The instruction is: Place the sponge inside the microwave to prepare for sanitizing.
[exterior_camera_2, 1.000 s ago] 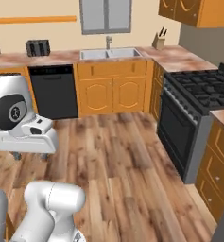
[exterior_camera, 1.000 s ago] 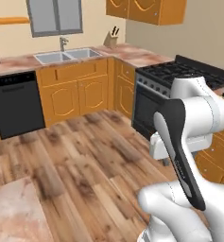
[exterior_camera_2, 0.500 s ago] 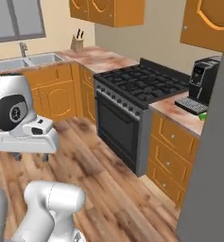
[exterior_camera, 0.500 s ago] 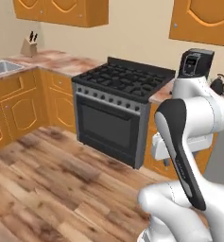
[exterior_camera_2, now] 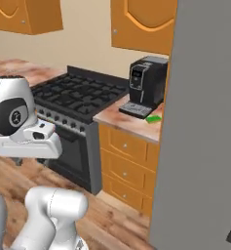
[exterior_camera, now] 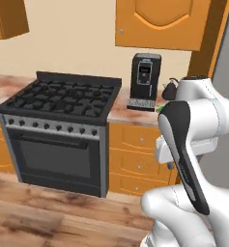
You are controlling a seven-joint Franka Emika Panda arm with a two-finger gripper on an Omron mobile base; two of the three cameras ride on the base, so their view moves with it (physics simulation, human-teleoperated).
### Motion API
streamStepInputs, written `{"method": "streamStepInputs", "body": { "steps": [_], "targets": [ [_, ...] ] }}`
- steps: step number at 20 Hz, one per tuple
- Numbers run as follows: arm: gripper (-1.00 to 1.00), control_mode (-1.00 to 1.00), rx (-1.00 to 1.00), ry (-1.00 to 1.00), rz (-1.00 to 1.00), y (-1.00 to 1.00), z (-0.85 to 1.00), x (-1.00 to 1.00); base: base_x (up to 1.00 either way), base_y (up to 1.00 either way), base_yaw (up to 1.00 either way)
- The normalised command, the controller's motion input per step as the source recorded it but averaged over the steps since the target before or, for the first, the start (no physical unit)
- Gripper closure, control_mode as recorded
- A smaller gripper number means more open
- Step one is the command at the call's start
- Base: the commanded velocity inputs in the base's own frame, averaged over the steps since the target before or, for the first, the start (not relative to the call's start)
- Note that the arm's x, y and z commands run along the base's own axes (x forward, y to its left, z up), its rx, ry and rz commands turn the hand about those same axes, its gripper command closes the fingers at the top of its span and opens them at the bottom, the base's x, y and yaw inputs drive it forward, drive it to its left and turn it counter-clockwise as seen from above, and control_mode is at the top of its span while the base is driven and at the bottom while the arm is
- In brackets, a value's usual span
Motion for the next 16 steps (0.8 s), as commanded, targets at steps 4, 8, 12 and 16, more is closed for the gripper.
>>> {"method": "streamStepInputs", "body": {
  "steps": [4,8,12,16],
  "targets": [
    [-1.00,1.00,0.00,0.00,0.00,0.00,0.00,0.00,0.72,0.25,-0.66],
    [-1.00,1.00,0.00,0.00,0.00,0.00,0.00,0.00,0.44,0.36,-0.64],
    [-1.00,1.00,0.00,0.00,0.00,0.00,0.00,0.00,0.11,0.77,-0.55],
    [-1.00,1.00,0.00,0.00,0.00,0.00,0.00,0.00,0.00,1.00,-0.41]
  ]
}}
